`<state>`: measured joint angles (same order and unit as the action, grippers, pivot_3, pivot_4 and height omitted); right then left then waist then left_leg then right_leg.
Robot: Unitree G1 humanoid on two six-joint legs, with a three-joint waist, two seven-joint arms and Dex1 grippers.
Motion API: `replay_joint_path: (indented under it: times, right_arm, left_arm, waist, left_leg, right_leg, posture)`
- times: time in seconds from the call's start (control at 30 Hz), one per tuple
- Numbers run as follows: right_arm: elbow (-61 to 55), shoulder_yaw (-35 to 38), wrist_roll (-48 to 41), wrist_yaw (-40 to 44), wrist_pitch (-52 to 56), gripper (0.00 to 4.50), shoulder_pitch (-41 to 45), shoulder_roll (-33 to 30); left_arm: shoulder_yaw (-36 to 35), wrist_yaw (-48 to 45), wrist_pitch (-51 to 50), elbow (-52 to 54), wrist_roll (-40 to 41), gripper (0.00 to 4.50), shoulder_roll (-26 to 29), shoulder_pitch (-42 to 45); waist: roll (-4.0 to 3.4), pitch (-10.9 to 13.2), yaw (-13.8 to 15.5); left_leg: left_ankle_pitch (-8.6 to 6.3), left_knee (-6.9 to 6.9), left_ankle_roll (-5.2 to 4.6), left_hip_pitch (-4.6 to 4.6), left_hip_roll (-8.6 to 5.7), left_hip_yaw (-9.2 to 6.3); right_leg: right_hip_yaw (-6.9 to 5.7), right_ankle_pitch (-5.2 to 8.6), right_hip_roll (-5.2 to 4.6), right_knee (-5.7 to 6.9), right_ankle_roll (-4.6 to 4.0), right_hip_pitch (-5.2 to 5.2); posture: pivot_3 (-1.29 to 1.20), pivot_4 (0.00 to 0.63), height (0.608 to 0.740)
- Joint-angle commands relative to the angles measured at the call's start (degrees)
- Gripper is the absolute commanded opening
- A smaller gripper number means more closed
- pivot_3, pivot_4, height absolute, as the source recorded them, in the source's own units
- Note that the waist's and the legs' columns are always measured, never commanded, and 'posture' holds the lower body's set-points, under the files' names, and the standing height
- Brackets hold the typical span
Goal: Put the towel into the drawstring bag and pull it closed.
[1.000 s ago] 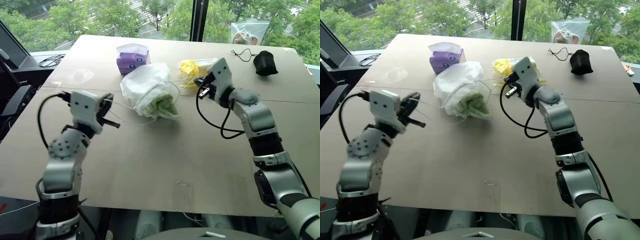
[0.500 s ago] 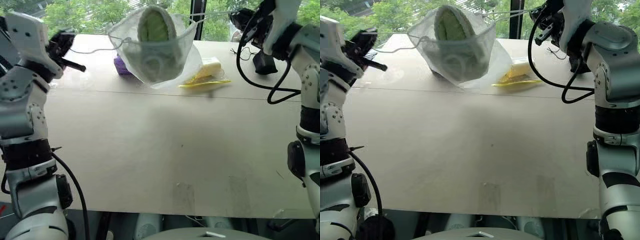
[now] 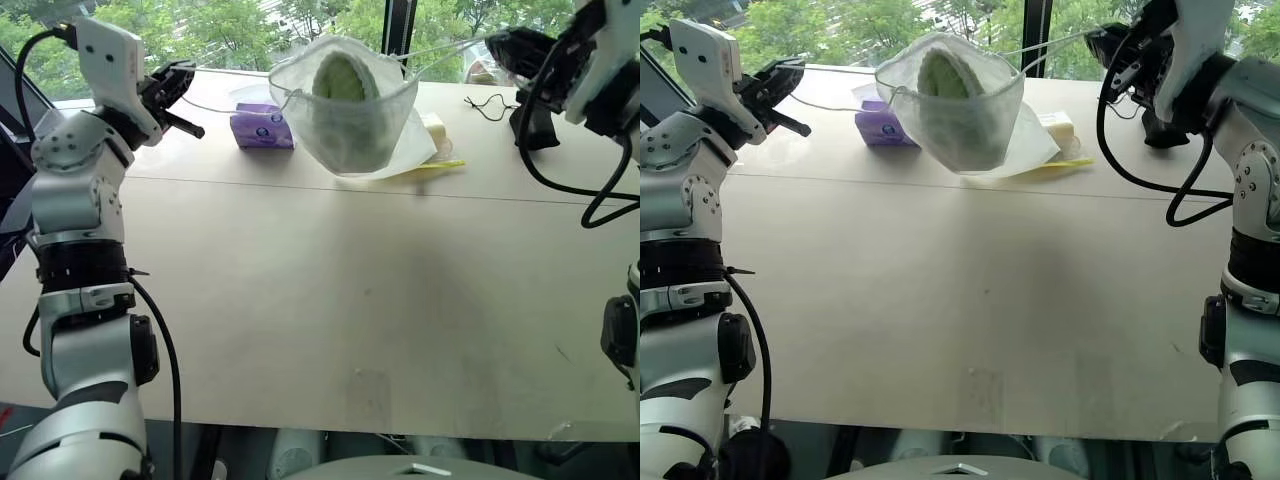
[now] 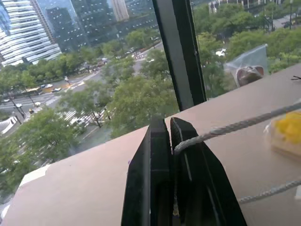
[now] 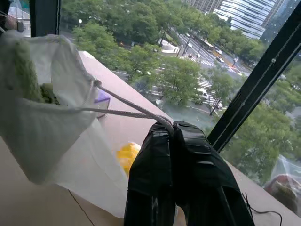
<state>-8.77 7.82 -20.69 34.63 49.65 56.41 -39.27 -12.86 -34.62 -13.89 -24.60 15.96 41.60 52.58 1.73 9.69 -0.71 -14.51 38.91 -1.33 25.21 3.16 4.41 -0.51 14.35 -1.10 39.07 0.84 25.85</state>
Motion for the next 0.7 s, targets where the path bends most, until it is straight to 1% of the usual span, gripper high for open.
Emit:
replay_joint_path:
  times: [0.03,0.07,0.1,0.13,0.17,0.2,0.23,0.27,0.3,0.33,0.37,0.43,0.47,0.5,0.53,0.57,0.63,0.67,0.7]
  right_arm:
    - [-1.9,-1.3,3.8,2.2,-6.0,0.0,-7.0,-4.9]
    - [-2.7,0.6,2.7,1.4,-5.1,0.0,-6.7,-5.0]
    - [-1.9,4.4,0.5,-1.6,-2.3,0.0,-1.8,-4.3]
    - [-1.1,5.4,0.5,-2.8,-1.8,0.0,-0.1,-4.8]
    - [-2.2,3.0,1.6,-0.1,-4.1,0.0,-5.1,-6.2]
    - [-3.3,2.3,1.6,1.1,-5.3,0.0,-7.2,-6.6]
    - [-3.1,5.7,-1.5,-2.0,-1.6,0.0,-3.9,-4.3]
    - [-2.7,7.3,-2.8,-3.9,-0.1,0.0,-2.6,-2.9]
    - [-2.2,5.2,-1.7,-2.9,-0.6,0.0,-5.6,-3.3]
    - [-2.8,2.1,0.0,-0.6,-2.6,0.0,-11.4,-4.5]
    - [-3.8,1.7,0.2,0.4,-3.4,0.0,-15.7,-4.4]
    - [-4.9,6.8,-3.2,-1.9,-0.4,0.0,-15.4,-3.1]
    - [-4.9,8.9,-3.1,-2.4,0.1,0.0,-15.3,-4.7]
    - [-4.4,9.7,-1.2,-1.9,-0.8,0.0,-17.5,-7.9]
    - [-3.8,9.8,0.9,-1.0,-2.0,0.0,-20.6,-11.0]
    - [-3.2,9.7,3.1,-0.2,-3.3,0.0,-24.4,-13.9]
    - [-1.8,9.1,7.2,0.3,-6.5,0.0,-31.3,-19.0]
    - [-0.7,10.3,8.4,-0.3,-7.2,0.0,-33.7,-20.8]
    - [0.4,12.0,9.2,-1.6,-7.3,0.0,-35.0,-21.8]
  left_arm:
    - [2.7,-3.3,5.6,-0.4,-4.5,0.13,3.0,-2.9]
    - [0.3,-2.4,6.1,0.2,-2.3,0.13,2.2,-1.6]
    - [-2.4,0.7,7.3,-1.7,-1.3,0.13,2.6,2.6]
    - [-3.0,1.3,6.4,-3.7,-1.3,0.13,3.2,4.1]
    - [1.0,-2.2,9.0,-3.8,-4.8,0.13,4.5,-0.4]
    - [0.3,-2.7,8.5,-2.1,-2.9,0.13,3.0,-1.0]
    - [-2.3,-1.3,8.0,-1.2,0.5,0.13,1.2,1.7]
    - [-3.3,-0.1,6.4,-1.2,1.4,0.13,0.5,2.8]
    - [-0.7,-2.8,2.1,-1.4,1.1,0.13,0.1,0.5]
    - [3.9,-6.3,2.7,0.9,-2.2,0.13,0.9,-5.4]
    - [4.4,-8.1,2.3,4.5,-0.8,0.13,-0.6,-9.6]
    - [-0.5,-5.1,0.4,8.0,4.5,0.13,-3.1,-9.2]
    - [-2.8,-3.1,-1.5,7.3,5.6,0.13,-2.9,-7.5]
    - [-2.9,-3.4,-2.9,6.3,4.9,0.13,-1.7,-8.2]
    - [-2.5,-4.6,-2.6,5.4,4.0,0.13,-0.6,-10.0]
    - [-2.1,-5.4,-2.9,4.4,3.1,0.13,0.5,-12.0]
    - [-1.2,-4.5,-1.3,1.6,0.2,0.13,2.6,-14.8]
    - [-1.9,-1.2,0.4,-1.1,-1.5,0.13,3.8,-14.6]
    - [-2.9,2.7,2.0,-4.0,-3.0,0.13,4.9,-13.6]
  waist:
    - [0.0,-0.1,0.1]
    - [0.0,-0.1,0.1]
    - [-0.03,-0.1,0.1]
    - [-0.03,0.2,0.0]
    - [-0.08,0.4,0.0]
    - [-0.12,0.2,0.0]
    - [-0.12,0.2,0.1]
    - [-0.11,0.2,0.1]
    - [-0.1,0.2,0.1]
    - [-0.09,0.2,0.1]
    - [-0.13,-0.1,0.1]
    - [-0.15,-0.4,0.1]
    - [-0.11,0.0,0.1]
    - [-0.09,0.1,0.1]
    - [-0.1,0.1,0.1]
    - [-0.1,0.1,0.3]
    - [-0.14,0.0,0.5]
    - [-0.14,0.0,0.5]
    - [-0.16,0.0,0.4]
  left_leg:
    - [0.0,0.12,0.0,-0.03,0.0,-0.02]
    - [0.0,0.07,0.0,-0.33,0.01,0.01]
    - [-0.01,0.06,-0.01,-0.48,0.02,0.07]
    - [-0.01,0.06,-0.02,-0.47,0.03,0.12]
    - [-0.04,0.1,-0.08,-0.14,0.02,0.17]
    - [-0.03,0.28,-0.08,0.25,0.02,0.14]
    - [-0.02,0.35,-0.07,0.24,0.0,0.05]
    - [-0.03,0.32,-0.06,-0.13,0.04,0.06]
    - [-0.03,0.25,-0.06,-0.26,0.06,0.11]
    - [-0.03,0.24,-0.07,-0.17,0.05,0.09]
    - [-0.03,0.25,-0.07,-0.26,0.04,0.11]
    - [-0.04,-0.02,-0.08,-0.84,0.03,0.17]
    - [-0.09,0.04,-0.15,-1.09,0.03,0.29]
    - [-0.14,0.07,-0.24,-0.72,0.02,0.31]
    - [-0.12,0.38,-0.23,-0.03,0.03,0.26]
    - [-0.11,0.66,-0.22,0.37,0.01,0.1]
    - [-0.11,0.65,-0.22,0.29,0.0,0.03]
    - [-0.11,0.49,-0.22,0.07,0.0,0.07]
    - [-0.12,0.24,-0.22,-0.41,0.0,0.21]
  right_leg:
    - [-0.02,0.0,0.01,0.02,0.0,-0.11]
    - [0.0,0.02,0.01,-0.15,0.02,-0.45]
    - [0.04,0.03,0.0,-0.15,0.03,-0.57]
    - [0.08,0.03,-0.01,-0.12,0.03,-0.54]
    - [0.11,0.0,-0.01,0.05,0.03,-0.12]
    - [0.13,-0.09,0.04,0.19,0.05,0.31]
    - [0.07,-0.1,0.04,0.27,0.06,0.27]
    - [0.06,-0.08,0.05,0.16,0.06,-0.17]
    - [0.08,-0.08,0.06,0.1,0.06,-0.31]
    - [0.06,-0.09,0.05,0.13,0.06,-0.2]
    - [0.09,-0.09,0.04,0.14,0.07,-0.29]
    - [0.14,-0.03,0.0,-0.26,0.15,-0.9]
    - [0.22,0.04,-0.04,-0.22,0.22,-1.14]
    - [0.25,0.01,-0.04,-0.08,0.22,-0.73]
    - [0.28,-0.11,0.0,0.17,0.2,-0.06]
    - [0.3,-0.16,0.01,0.4,0.21,0.28]
    - [0.23,-0.14,-0.01,0.33,0.22,0.17]
    - [0.23,-0.14,-0.01,0.2,0.22,-0.04]
    - [0.25,-0.13,0.01,-0.01,0.22,-0.44]
  posture:
    - [0.0,0.15,0.74]
    - [0.0,0.15,0.74]
    - [0.0,0.15,0.74]
    - [0.0,0.15,0.74]
    - [0.0,0.15,0.74]
    - [0.0,0.15,0.74]
    - [0.0,0.15,0.74]
    - [0.0,0.15,0.74]
    - [0.0,0.15,0.74]
    - [0.0,0.15,0.74]
    - [0.0,0.15,0.74]
    - [0.0,0.15,0.74]
    - [0.0,0.15,0.74]
    - [0.0,0.15,0.74]
    - [0.0,0.15,0.74]
    - [0.0,0.15,0.74]
    - [0.0,0.15,0.74]
    - [0.0,0.15,0.74]
    - [0.0,0.15,0.74]
